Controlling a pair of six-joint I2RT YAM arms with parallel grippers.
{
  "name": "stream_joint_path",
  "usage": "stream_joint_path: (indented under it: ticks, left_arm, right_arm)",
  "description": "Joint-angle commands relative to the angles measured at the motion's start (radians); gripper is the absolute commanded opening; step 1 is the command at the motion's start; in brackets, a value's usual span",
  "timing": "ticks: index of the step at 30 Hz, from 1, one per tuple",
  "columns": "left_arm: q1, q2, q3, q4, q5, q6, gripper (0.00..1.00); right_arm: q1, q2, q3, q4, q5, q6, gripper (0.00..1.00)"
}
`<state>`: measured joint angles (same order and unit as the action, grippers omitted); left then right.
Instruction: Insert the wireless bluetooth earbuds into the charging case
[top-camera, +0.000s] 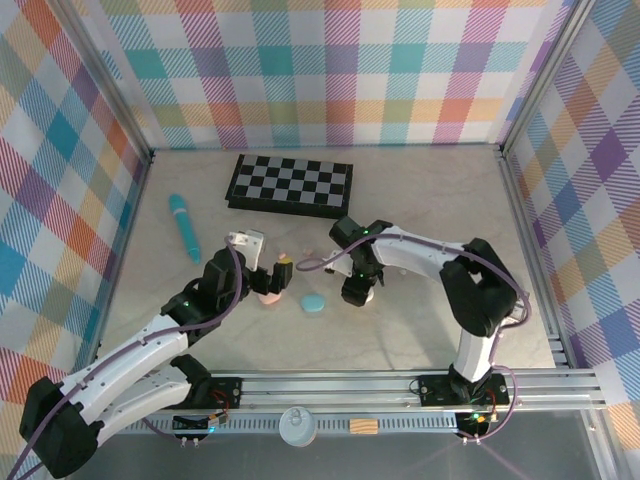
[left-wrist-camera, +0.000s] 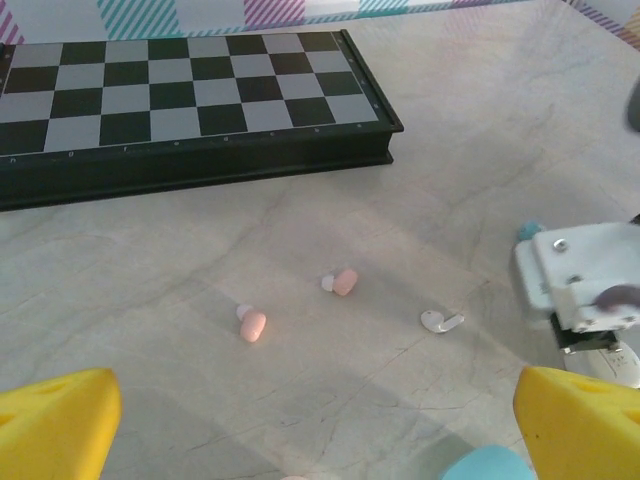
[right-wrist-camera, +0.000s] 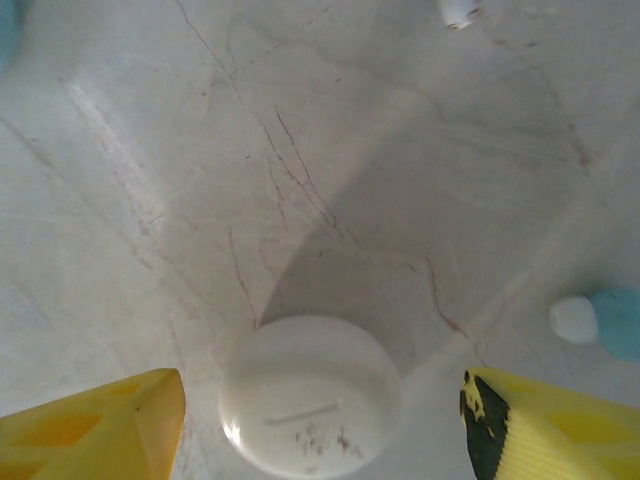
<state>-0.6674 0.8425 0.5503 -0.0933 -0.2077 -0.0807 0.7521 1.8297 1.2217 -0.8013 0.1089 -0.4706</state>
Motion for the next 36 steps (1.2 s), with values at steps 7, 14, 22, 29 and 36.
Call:
stream_joint_path:
  ticks: [7,14,22,29,36]
  left_arm:
    - [-0.008,-0.020,0.022,-0.028,-0.055,0.058,1.00]
    - [-0.008,-0.009,0.022,-0.025,-0.037,0.054,1.00]
    - [-0.008,0.020,0.026,0.016,0.000,0.046,1.00]
    - [-0.032,0.054,-0.038,0.169,0.004,0.030,1.00]
    - [-0.174,0.212,-0.063,0.362,-0.069,-0.049,1.00]
  right_arm:
    - [-0.003,0.060,0.033,-0.047,-0.005,-0.045,0.62]
    - [-0.004,0.060,0.030,-0.049,0.000,-0.009,0.48]
    - [-0.057,-0.043,-0.010,-0.004,-0.064,0.146,0.43]
    - [-0.144,-0.154,-0.066,0.062,-0.177,0.362,0.44]
    - [-0.204,-0.256,-0.151,0.229,-0.251,0.732,0.39]
